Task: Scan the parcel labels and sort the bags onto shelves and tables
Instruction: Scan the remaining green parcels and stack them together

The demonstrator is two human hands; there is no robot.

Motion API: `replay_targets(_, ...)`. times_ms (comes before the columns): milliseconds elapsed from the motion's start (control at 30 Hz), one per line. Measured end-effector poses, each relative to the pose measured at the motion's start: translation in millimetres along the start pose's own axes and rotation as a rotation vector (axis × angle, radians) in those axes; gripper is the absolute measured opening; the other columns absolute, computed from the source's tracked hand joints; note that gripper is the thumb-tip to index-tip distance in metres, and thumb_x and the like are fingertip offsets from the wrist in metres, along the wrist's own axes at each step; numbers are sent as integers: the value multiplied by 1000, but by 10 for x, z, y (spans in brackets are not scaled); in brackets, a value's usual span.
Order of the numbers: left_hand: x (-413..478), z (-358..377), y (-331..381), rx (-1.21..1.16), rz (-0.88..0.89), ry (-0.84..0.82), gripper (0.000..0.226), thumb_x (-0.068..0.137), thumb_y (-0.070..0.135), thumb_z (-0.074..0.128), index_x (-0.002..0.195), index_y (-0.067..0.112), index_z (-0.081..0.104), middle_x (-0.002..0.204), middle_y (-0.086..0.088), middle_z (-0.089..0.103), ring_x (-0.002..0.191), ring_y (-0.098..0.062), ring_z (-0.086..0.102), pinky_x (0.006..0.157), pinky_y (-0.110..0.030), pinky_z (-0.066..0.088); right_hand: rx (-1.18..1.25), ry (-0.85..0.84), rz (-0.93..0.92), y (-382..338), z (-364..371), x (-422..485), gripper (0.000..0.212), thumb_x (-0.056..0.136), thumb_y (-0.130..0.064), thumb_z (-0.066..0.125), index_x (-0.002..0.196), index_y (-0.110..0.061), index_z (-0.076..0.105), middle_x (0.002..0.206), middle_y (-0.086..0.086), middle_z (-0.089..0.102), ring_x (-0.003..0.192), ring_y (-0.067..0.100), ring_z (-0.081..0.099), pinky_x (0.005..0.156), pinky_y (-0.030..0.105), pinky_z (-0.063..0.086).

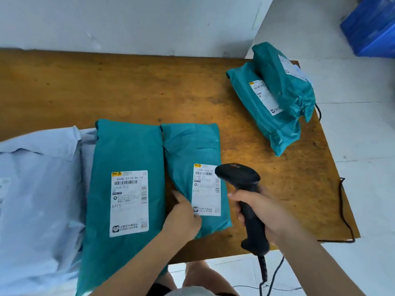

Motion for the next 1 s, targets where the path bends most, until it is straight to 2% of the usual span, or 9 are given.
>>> replay_targets(100,62,-237,-23,-53,-50,100,90,91,27,54,145,-9,-8,140,-24,44,123,-29,52,99,-29,39,-33,-13,34,120,114,6,17,83,-6,66,70,-5,55,50,7,53,40,18,43,41,23,38)
replay_targets(233,136,-371,-66,-277,-102,62,66,89,15,56,140,-5,18,130,-24,50,117,-35,53,91,-34,42,6,-10,89,223,235,-6,15,84,-7,66,72,-6,57,49,6,54,40,16,44,41,22,39)
replay_targets(433,189,-389,-91,-452,-107,6,63,87,3,56,140,0,21,134,-23,46,109,-30,52,84,-30,39,53,-4,104,213,267,-39,5,86,-10,64,82,-8,62,50,5,55,41,14,46,42,20,42)
replay_targets(500,207,-369,-93,-487,-105,-1,49,87,3,56,128,9,29,134,-22,47,98,-21,44,82,-28,37,61,-8,94,193,265,-50,6,86,-9,64,80,-9,61,50,5,55,41,14,45,41,19,42)
replay_targets(600,232,-318,-88,-629,-124,-19,30,89,4,54,104,15,30,125,-11,51,100,-18,45,87,-29,40,84,-7,91,193,260,-55,8,86,-9,64,80,-10,59,51,6,54,40,14,45,39,19,41)
replay_targets(667,242,-296,-56,-728,-107,-29,19,87,5,60,103,12,52,114,-8,62,97,-20,57,81,-27,47,104,-4,89,192,242,-54,8,86,-9,64,80,-9,59,53,7,54,40,14,45,40,20,41)
replay_targets(733,255,-277,-11,-766,-81,-38,22,85,9,67,106,5,66,107,-6,69,89,-18,64,70,-23,52,112,8,60,158,195,-54,10,86,-9,64,78,-9,58,53,7,53,41,15,44,41,22,40)
replay_targets(900,206,-419,169,-738,8,25,25,81,6,68,105,1,67,110,-9,70,99,-25,67,86,-42,57,141,46,-37,-18,47,-112,15,86,-9,64,73,-7,57,53,7,51,42,16,44,46,26,37)
replay_targets(1000,17,-641,368,-774,151,-31,28,83,-2,63,109,6,62,106,-4,71,94,-20,68,81,-33,58,158,62,-98,-155,-61,-167,19,85,-10,66,71,-9,54,55,7,50,41,15,45,47,26,38)
Point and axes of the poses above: each hand's wrist, its own x-axis towards the middle knuckle, its own z-axis out of the palm, y = z × x, the point moved 10 cm from there along x, towards the middle knuckle
